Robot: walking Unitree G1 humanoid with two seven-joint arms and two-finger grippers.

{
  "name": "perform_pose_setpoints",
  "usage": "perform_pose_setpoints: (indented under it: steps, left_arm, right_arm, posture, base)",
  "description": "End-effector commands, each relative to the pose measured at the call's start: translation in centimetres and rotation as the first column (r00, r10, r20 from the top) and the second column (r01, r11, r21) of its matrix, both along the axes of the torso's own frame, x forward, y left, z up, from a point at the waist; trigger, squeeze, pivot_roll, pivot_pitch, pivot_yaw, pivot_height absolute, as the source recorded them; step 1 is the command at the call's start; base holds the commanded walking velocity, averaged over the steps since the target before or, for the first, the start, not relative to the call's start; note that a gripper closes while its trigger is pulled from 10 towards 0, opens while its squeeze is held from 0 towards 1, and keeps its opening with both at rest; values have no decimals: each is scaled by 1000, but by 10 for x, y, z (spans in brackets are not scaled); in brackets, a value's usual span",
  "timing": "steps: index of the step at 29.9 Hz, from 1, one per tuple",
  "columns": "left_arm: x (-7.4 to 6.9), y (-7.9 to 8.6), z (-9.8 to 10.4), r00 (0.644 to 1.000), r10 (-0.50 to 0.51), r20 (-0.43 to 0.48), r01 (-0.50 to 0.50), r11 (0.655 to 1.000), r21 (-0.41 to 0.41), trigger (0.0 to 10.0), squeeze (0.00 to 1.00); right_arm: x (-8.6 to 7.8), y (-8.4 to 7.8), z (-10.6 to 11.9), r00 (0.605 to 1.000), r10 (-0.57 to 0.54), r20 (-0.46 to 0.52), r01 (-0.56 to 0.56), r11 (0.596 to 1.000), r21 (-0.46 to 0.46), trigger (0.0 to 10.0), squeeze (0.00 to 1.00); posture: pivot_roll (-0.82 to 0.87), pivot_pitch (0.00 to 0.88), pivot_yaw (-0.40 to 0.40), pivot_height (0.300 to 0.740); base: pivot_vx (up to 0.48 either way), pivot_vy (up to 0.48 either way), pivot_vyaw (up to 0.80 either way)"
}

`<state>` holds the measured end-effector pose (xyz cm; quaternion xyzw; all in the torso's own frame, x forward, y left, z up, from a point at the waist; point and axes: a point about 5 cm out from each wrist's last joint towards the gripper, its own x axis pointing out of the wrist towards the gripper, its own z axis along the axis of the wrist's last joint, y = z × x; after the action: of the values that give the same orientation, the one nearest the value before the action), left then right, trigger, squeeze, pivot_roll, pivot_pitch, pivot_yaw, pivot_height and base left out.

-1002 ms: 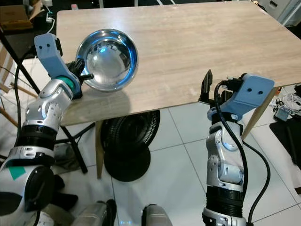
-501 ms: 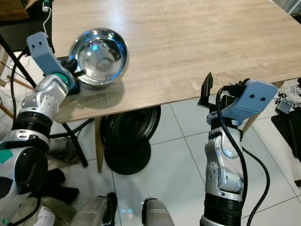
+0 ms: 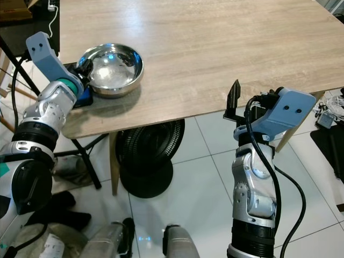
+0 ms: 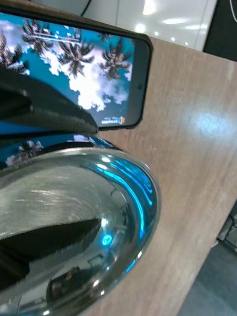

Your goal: Setting the table

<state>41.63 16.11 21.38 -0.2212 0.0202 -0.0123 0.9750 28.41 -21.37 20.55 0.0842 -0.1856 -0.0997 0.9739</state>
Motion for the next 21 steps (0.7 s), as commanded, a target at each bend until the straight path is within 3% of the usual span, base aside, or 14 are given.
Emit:
perform_pose_setpoints:
  steps: [1,3,4,13,14,16,17,21]
  left_arm:
    - [1,-3,2,1000,-15,12,15,1000,1,10000,1000]
    - [2,-5,5,999,-25,31,25,1000,0,10000,980]
    - [2,-7,8,998,-43,52,43,999,1,10000,0]
    - [3,-12,14,994,-69,79,67,997,25,10000,0]
    - [3,-12,19,992,-53,112,42,994,99,10000,0]
    - [3,-12,19,992,-53,112,42,994,99,10000,0]
    - [3,-11,26,986,-28,165,-5,980,197,10000,0]
    - [0,-17,40,962,-36,271,-47,955,293,10000,0]
  right_arm:
    - [0,-1,-4,1000,0,-19,0,1000,14,10000,0]
    - [0,-1,-4,1000,1,-18,0,1000,15,10000,0]
    - [1,-1,-4,1000,1,-17,-1,1000,16,10000,0]
    - [2,0,-3,1000,6,-11,-5,1000,19,10000,0]
    - [2,0,-3,1000,7,-10,-6,1000,21,10000,0]
    - [2,0,-3,1000,7,-10,-6,1000,21,10000,0]
    - [1,0,-3,1000,7,-10,-7,1000,22,10000,0]
    - [1,1,-4,1000,10,-13,-10,1000,28,10000,0]
  posture:
    - [-53,98,54,740]
    - [-52,93,54,740]
    - [-50,91,54,740]
    - [-50,88,57,740]
    - [-50,88,57,740]
    - [-50,88,57,740]
    - [-45,92,58,740]
    - [-37,93,55,740]
  base:
    - [0,0,0]
    - [0,0,0]
    - [0,0,0]
    - [0,0,0]
    - [0,0,0]
    - [0,0,0]
    - [0,0,0]
    - [0,0,0]
